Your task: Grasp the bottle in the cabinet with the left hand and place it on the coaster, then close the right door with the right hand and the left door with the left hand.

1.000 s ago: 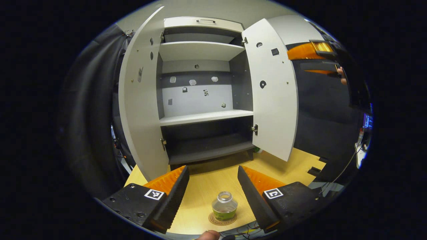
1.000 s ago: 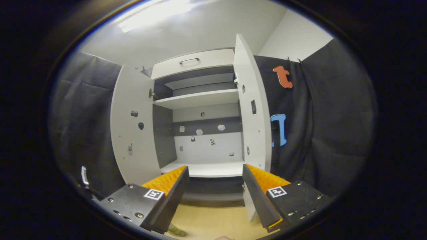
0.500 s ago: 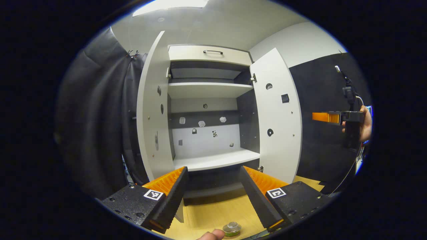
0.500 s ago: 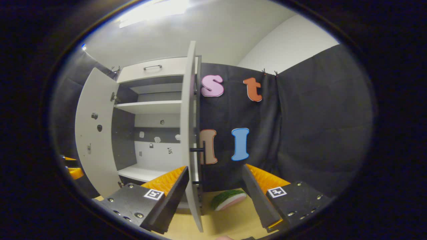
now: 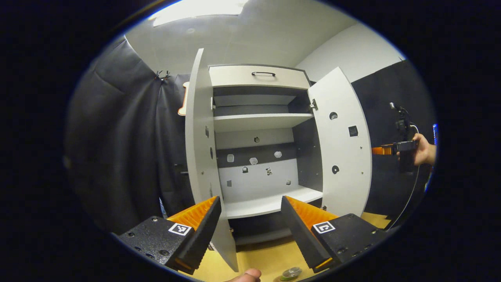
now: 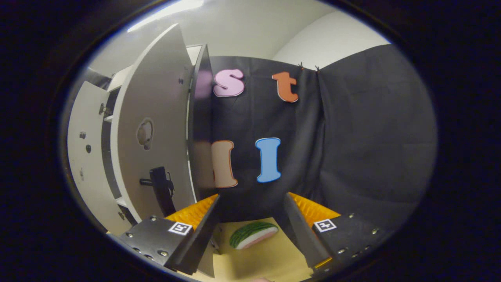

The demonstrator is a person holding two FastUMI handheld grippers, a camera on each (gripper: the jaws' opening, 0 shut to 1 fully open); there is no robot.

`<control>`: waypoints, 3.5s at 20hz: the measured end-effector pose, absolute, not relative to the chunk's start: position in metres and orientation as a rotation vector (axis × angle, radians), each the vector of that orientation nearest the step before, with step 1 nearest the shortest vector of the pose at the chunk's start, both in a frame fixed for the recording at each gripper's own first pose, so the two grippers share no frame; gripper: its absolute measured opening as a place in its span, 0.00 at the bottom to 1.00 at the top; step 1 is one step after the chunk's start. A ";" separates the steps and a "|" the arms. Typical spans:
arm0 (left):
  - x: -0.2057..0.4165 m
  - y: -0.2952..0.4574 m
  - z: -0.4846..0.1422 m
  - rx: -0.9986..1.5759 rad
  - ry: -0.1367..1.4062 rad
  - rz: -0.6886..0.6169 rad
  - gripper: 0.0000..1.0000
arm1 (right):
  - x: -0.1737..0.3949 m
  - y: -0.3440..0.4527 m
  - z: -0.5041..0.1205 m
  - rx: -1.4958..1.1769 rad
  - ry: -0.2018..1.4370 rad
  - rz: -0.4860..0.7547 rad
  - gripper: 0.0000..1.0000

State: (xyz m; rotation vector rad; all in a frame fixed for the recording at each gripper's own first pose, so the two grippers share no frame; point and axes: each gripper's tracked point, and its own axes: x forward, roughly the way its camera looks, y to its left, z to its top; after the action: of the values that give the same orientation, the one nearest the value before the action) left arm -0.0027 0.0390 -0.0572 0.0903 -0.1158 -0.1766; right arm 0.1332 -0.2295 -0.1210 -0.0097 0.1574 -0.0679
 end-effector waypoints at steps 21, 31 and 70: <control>-0.037 0.042 -0.062 0.069 -0.063 -0.196 0.97 | 0.134 -0.098 -0.117 -0.038 0.141 -0.044 0.77; -0.034 0.070 -0.084 0.089 -0.011 -0.150 0.96 | 0.149 -0.040 -0.125 -0.047 0.150 0.015 0.86; 0.104 0.190 -0.096 -0.045 0.066 0.025 0.86 | 0.002 -0.063 -0.081 0.128 0.069 0.080 1.00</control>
State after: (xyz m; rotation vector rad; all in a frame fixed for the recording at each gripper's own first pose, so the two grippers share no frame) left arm 0.1037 0.1898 -0.0959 -0.0447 0.0663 0.0245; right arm 0.0021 -0.0633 -0.0809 0.1276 0.0688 0.0799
